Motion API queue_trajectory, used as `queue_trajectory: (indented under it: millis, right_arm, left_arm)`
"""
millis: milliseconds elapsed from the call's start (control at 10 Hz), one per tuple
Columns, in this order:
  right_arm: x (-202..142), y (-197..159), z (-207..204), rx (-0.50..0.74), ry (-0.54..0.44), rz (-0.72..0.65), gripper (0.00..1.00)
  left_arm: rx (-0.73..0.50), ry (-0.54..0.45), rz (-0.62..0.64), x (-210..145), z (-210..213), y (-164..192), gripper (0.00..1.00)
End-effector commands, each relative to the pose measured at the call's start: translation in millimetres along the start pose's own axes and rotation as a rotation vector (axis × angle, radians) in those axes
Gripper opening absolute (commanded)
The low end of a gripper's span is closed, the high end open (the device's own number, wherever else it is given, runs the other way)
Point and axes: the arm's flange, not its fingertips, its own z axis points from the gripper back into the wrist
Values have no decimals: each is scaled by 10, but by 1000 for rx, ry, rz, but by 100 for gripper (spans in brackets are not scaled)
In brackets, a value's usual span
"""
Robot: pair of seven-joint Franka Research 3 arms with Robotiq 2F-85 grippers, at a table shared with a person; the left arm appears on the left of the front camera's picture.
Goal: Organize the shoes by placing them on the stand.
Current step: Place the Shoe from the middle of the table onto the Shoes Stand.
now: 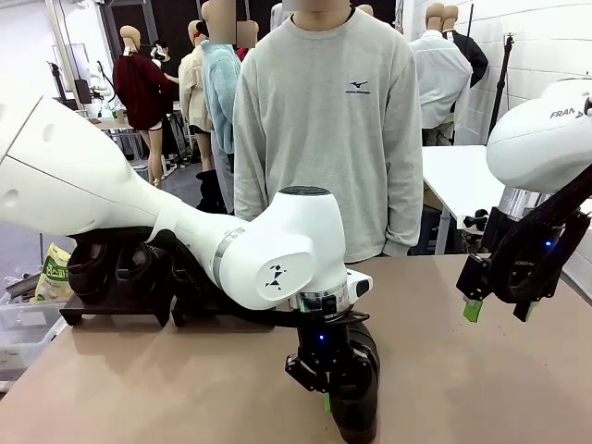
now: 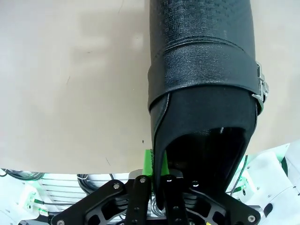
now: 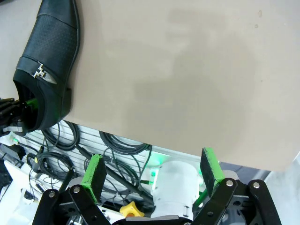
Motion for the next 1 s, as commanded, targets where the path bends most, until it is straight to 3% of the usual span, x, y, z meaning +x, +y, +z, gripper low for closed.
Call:
queue_trajectory:
  millis: [0,400,900]
  right_arm:
    - [-6,-18,22,-15,9,7,100]
    - [-6,-18,22,-15,9,7,100]
    - [-6,-18,22,-15,9,7,100]
  left_arm:
    - [-26,3,-30,-44,128,2,0]
    - [-79,-240,-55,-134,1119,347,0]
    - [32,-404,-13,517,1574,1402,0]
